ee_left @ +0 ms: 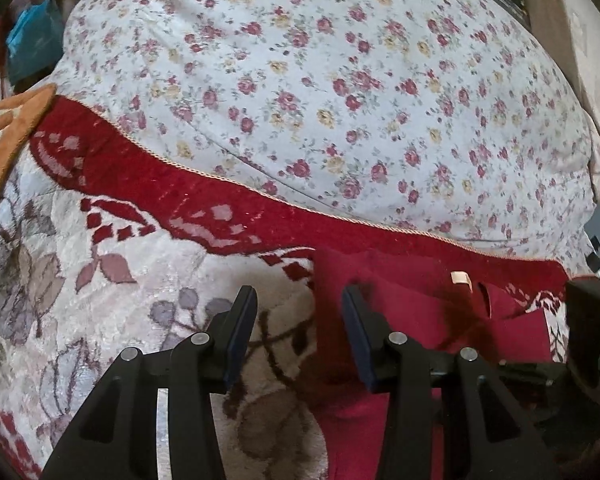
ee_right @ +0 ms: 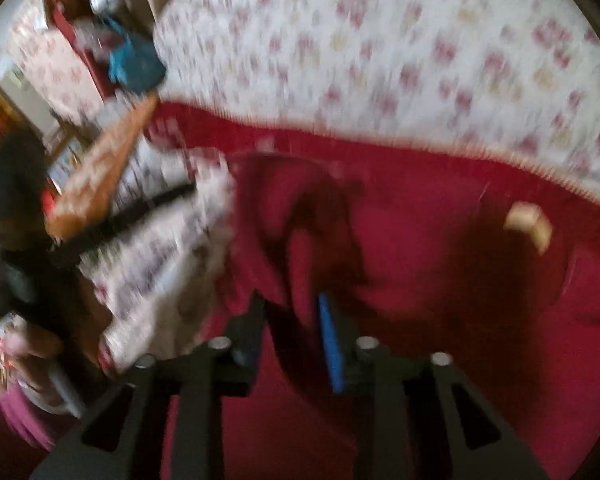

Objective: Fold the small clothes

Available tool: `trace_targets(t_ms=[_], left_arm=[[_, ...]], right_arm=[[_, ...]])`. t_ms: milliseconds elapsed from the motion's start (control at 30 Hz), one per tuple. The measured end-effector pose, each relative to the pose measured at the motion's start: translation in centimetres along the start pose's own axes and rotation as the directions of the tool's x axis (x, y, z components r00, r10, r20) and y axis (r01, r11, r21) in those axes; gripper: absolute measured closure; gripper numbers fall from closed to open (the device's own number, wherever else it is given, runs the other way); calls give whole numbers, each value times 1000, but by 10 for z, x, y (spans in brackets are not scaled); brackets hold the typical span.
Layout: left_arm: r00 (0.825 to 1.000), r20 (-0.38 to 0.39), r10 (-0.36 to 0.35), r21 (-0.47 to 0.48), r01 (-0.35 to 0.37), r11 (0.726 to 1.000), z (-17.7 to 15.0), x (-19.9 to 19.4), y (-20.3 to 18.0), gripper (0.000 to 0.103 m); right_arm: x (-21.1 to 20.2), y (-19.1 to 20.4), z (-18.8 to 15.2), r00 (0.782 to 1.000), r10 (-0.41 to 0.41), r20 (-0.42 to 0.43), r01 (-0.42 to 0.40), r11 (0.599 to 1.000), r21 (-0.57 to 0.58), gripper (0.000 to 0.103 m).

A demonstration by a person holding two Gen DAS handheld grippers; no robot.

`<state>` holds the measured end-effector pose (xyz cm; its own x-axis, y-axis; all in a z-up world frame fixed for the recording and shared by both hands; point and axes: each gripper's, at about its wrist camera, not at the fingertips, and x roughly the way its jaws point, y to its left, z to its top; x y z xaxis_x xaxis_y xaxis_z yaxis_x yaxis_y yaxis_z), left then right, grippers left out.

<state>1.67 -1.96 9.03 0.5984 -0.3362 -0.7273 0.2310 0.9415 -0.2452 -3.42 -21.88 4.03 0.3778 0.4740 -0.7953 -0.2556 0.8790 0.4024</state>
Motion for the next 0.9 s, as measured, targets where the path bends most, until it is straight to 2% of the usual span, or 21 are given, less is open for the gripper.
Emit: trace_targets(t_ms=[33,67,133,233,300,367,433,500,533,633,667,700,733,767,800,867,900], left_arm=[[1000,-1,-3,12,3,1000,-1,0,-3,81],[1000,-2,-7,25,7,1000,-2,0,-7,81],[1000,-5,-18,48,19,999,-4,0,-13,81],[999,-20,-38,82,40,996,-8,2,-25,81],[999,-27,-45,103,48,993,-11,4,-33,81],[999,-37,-39,121,43,992,-13,8,-39,81],[998,-50,-25,137,32,990,-16,14,-44,81],[998,-58,-12,147,21,989,-18,18,-46,81],[998,-62,-5,151,14,988,-19,20,-47,81],[998,-68,2,148,8,989,-19,24,-46,81],[998,-68,5,146,5,989,-18,25,-45,81],[998,-68,8,144,2,990,-18,25,-45,81],[998,-68,9,143,1,990,-18,26,-45,81],[998,-68,8,142,2,990,-18,26,-45,81],[998,-66,6,143,3,990,-18,25,-45,81],[998,-63,1,148,8,989,-18,25,-46,81],[998,-67,0,153,10,988,-18,27,-48,81]], right_arm=[[6,0,-6,999,-5,-42,5,1000,-8,63],[2,-1,-11,999,-11,-47,10,1000,-16,62],[-29,-9,-28,999,-38,16,39,999,-12,56],[-86,-39,-43,988,-84,127,77,995,61,38],[-130,-74,-57,959,-200,203,169,973,159,25],[-158,-111,-69,929,-286,233,221,937,270,22],[-172,-153,-81,911,-358,204,251,875,414,22],[-169,-188,-89,907,-388,166,257,819,512,22],[-163,-197,-91,908,-390,154,259,810,527,22],[-135,-204,-90,935,-327,137,207,818,537,22],[-128,-205,-88,944,-298,142,182,829,529,27],[-122,-204,-85,946,-293,142,182,838,515,41],[-117,-200,-80,937,-325,127,226,844,485,54],[-114,-196,-77,922,-371,108,287,845,451,85],[-118,-193,-74,904,-413,107,336,844,419,88],[-136,-192,-72,889,-431,156,334,842,423,89],[-144,-194,-72,868,-467,168,362,827,431,89]])
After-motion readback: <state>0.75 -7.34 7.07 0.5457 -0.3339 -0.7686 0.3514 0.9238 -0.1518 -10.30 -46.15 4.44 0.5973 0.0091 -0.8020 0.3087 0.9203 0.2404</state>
